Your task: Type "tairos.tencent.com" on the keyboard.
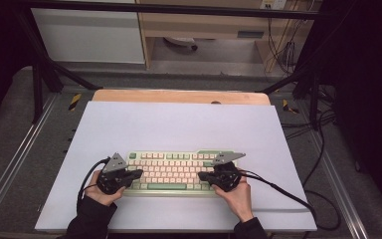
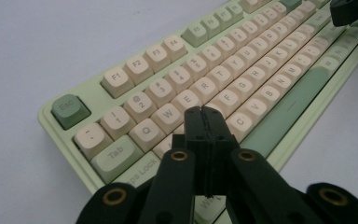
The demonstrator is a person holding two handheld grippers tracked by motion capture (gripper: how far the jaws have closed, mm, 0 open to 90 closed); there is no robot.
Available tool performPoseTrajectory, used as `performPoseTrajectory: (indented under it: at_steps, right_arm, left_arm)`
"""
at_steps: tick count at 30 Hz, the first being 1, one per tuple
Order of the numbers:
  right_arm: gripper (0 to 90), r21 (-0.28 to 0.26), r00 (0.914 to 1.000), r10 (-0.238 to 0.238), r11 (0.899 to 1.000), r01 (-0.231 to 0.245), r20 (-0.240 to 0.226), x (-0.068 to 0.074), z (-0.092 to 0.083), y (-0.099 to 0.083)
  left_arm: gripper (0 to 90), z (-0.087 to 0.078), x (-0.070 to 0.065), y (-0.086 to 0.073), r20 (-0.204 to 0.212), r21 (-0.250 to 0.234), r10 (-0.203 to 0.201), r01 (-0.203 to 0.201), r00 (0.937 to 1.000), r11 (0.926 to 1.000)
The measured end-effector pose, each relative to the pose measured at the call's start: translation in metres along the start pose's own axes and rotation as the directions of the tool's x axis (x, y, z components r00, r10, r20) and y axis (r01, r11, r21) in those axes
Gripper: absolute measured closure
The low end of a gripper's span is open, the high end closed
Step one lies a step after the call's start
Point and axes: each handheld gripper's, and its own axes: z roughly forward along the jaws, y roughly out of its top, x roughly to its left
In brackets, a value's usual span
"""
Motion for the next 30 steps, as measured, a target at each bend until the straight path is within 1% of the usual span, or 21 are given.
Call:
performPoseTrajectory:
  at_steps: [6,16,30]
  right_arm:
    - [90.0,0.004,1.0,-0.001,1.0,0.001,-0.003,-0.002,-0.002,-0.003]
    - [90.0,0.0,1.0,-0.004,1.0,0.004,-0.006,-0.002,-0.005,-0.005]
    - [90.0,0.002,0.9999,-0.009,1.0,0.009,-0.007,-0.002,-0.006,-0.005]
  left_arm:
    - [89.7,0.003,-0.005,0.007,0.007,-0.003,0.015,-0.015,0.9999,0.9999]
    - [89.7,0.013,-0.013,0.019,0.014,0.006,0.035,-0.036,0.9993,0.9994]
    - [89.7,0.03,-0.019,0.033,0.023,0.011,0.039,-0.039,0.999,0.9992]
